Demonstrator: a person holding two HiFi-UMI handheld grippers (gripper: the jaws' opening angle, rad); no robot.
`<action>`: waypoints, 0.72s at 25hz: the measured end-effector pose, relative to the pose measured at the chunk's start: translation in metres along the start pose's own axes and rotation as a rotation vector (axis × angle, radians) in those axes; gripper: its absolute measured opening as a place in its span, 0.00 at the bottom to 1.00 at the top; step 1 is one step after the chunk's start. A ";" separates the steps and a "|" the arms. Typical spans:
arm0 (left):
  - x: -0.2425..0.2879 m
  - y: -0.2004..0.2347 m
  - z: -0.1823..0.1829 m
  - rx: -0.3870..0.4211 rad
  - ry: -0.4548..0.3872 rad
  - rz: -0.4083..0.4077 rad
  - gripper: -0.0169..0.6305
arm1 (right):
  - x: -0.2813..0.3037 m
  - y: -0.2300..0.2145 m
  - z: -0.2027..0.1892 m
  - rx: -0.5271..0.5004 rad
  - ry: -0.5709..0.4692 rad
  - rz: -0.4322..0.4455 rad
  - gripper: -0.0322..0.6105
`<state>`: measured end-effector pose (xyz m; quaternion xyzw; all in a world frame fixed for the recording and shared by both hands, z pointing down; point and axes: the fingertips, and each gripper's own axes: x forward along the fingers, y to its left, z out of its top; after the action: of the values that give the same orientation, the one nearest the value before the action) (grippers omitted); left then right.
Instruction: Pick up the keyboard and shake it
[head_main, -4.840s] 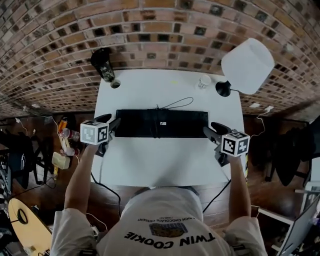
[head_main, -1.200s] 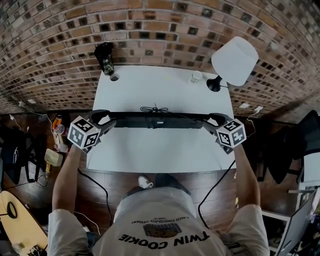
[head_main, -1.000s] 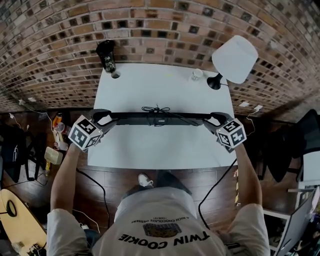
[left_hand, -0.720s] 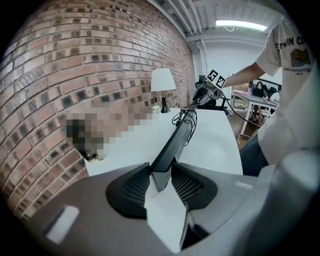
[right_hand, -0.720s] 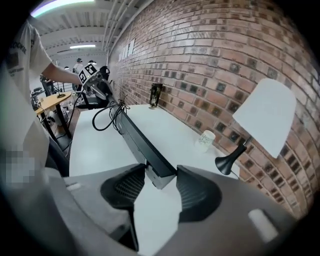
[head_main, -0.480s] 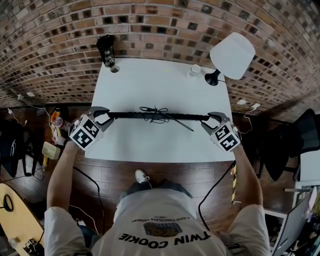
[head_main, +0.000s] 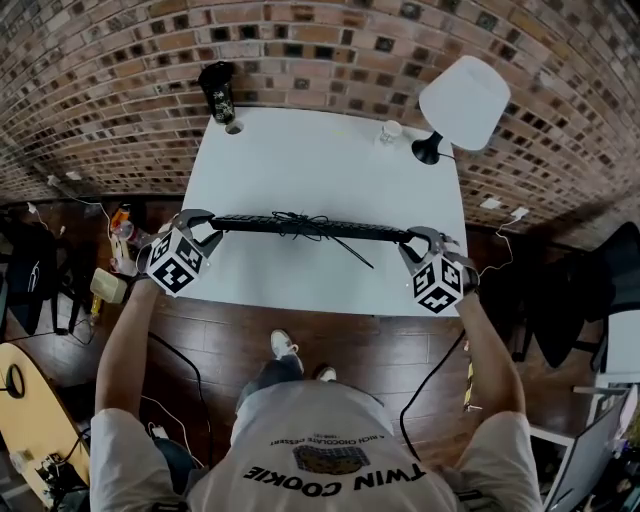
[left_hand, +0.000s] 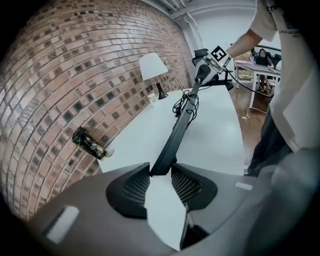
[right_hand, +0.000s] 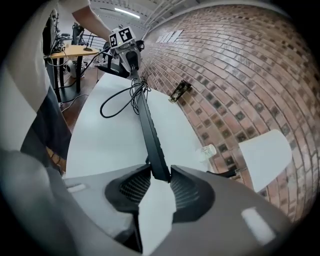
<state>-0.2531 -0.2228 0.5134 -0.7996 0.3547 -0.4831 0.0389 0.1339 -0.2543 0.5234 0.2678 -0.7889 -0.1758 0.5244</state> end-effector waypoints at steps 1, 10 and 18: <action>0.000 -0.002 0.000 0.004 0.010 0.006 0.25 | 0.000 0.002 -0.001 -0.009 0.000 -0.008 0.24; 0.002 -0.033 -0.017 0.067 0.103 -0.013 0.24 | -0.003 0.037 -0.013 -0.166 0.017 -0.092 0.22; 0.010 -0.061 -0.036 0.094 0.173 -0.086 0.20 | 0.010 0.074 -0.025 -0.217 0.058 -0.055 0.22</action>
<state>-0.2468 -0.1732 0.5653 -0.7665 0.2991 -0.5678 0.0249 0.1363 -0.2014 0.5813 0.2358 -0.7422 -0.2666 0.5679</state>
